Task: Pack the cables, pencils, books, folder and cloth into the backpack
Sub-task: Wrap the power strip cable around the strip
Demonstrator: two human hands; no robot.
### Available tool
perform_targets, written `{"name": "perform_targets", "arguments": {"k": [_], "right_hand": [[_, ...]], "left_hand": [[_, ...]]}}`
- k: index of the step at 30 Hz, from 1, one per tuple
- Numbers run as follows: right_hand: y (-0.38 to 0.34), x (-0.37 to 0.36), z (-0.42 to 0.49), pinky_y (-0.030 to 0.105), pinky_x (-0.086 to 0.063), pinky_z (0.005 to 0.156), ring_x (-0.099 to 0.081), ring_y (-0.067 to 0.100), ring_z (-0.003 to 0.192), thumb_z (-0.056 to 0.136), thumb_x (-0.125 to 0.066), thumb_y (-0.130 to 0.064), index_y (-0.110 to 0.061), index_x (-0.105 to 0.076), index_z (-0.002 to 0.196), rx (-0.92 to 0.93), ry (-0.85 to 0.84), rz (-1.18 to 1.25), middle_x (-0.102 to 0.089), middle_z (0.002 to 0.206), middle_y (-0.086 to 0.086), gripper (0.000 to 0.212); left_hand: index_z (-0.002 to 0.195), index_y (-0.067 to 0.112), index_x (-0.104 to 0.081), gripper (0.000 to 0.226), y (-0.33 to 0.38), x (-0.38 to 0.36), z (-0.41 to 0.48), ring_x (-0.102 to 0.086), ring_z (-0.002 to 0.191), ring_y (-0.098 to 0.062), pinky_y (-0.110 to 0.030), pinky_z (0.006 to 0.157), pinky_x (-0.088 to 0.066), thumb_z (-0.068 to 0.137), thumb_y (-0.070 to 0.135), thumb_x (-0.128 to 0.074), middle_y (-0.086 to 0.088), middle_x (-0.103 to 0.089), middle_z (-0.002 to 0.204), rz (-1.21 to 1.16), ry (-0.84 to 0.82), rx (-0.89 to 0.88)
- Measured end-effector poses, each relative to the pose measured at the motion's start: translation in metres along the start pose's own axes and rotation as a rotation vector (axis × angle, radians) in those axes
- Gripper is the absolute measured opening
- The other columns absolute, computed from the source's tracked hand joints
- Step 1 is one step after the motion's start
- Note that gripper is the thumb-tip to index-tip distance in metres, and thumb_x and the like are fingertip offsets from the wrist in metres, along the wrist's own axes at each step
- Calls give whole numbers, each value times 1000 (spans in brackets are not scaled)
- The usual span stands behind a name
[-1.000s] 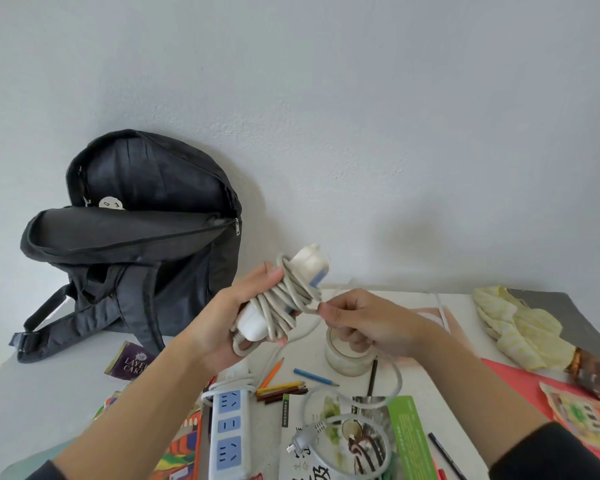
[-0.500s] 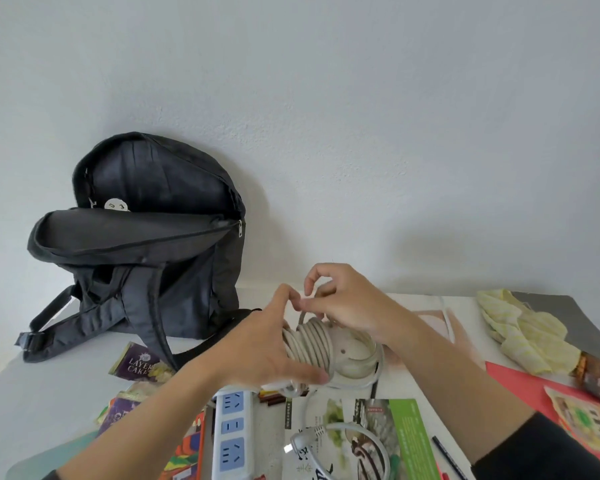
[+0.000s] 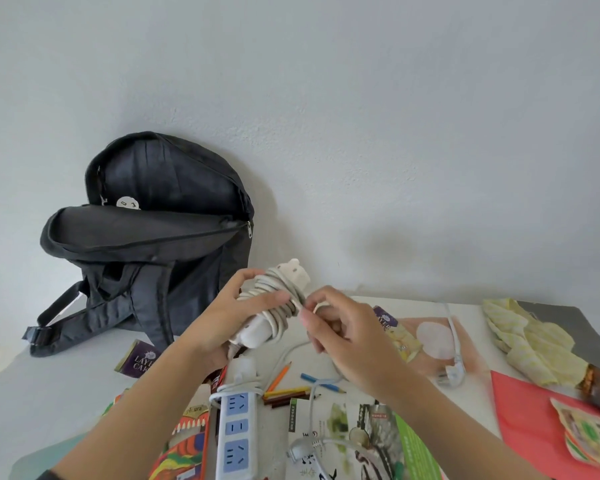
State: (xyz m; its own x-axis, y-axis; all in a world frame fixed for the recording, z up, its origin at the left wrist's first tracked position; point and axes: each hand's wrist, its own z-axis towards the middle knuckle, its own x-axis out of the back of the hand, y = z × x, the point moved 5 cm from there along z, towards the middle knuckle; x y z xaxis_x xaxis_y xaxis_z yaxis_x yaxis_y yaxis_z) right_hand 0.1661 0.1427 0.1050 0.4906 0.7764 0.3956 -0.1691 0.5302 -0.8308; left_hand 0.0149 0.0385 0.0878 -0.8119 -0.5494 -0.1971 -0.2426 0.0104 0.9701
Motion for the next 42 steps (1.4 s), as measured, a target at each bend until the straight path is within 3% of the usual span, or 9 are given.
{"name": "perform_targets", "arguments": {"k": [4,8,12,16,20,24,32,39,42], "right_hand": [[12,-9,-7,31,-33,55,-39,24,58,105,-53,-36,-12,-64,89,-114,-130,173,-51,63,3,31],[24,-13,-8,29,-37,62,-28,26,57,99,-51,-55,-5,-59,77,-258,-268,348,-31,60,14,55],[44,-7,-5,27,-31,62,-28,16,57,84,-66,-69,-12,-55,66,-386,-234,414,-28,64,6,60],[61,11,5,27,-28,58,-33,15,56,65,-89,-60,-19,-70,76,-453,-91,384,-43,75,11,46],[58,22,17,26,-30,61,-37,13,65,82,-85,-18,-17,-79,87,-435,-108,321,-53,80,8,7],[57,24,27,26,-30,58,-42,16,67,74,-64,10,3,-73,97,-544,-229,550,-59,78,10,25],[50,29,38,28,-33,55,-38,19,66,94,-59,-6,0,-70,97,-642,-128,627,-48,78,11,13],[24,18,33,46,-41,87,-55,33,93,91,-61,-62,0,-71,113,-588,-297,393,-62,102,32,67],[13,17,28,54,-48,94,-64,46,103,83,-76,-60,-13,-75,114,-519,-334,258,-60,119,39,57]], "left_hand": [[113,4,-60,97,7,-4,6,-64,74,-25,-28,59,-55,42,59,-98,-9,-72,88,-65,-40,-37],[88,10,-73,44,5,-18,0,-61,60,-20,-29,55,-53,62,44,-86,-9,-67,78,-297,-157,60],[92,11,-71,60,11,-27,-1,-61,63,-23,-31,55,-54,49,42,-97,-13,-65,84,-329,-272,95],[97,14,-58,47,7,-31,4,-61,67,-24,-34,59,-51,69,40,-85,-13,-62,88,-186,-263,107],[105,15,-53,59,1,-29,6,-60,74,-24,-35,64,-49,67,43,-90,-12,-61,91,-134,-318,112],[105,15,-54,56,2,-32,5,-61,81,-28,-38,70,-51,67,39,-89,-13,-61,97,-90,-447,103],[114,28,-62,48,9,-31,8,-62,91,-32,-42,80,-50,69,34,-78,-14,-66,108,32,-410,59],[115,19,-54,61,3,-28,5,-67,95,-47,-59,88,-54,69,40,-87,-27,-60,122,412,-368,52],[111,21,-57,62,3,-27,6,-64,90,-44,-66,94,-48,66,46,-91,-29,-60,118,476,-358,28]]}}
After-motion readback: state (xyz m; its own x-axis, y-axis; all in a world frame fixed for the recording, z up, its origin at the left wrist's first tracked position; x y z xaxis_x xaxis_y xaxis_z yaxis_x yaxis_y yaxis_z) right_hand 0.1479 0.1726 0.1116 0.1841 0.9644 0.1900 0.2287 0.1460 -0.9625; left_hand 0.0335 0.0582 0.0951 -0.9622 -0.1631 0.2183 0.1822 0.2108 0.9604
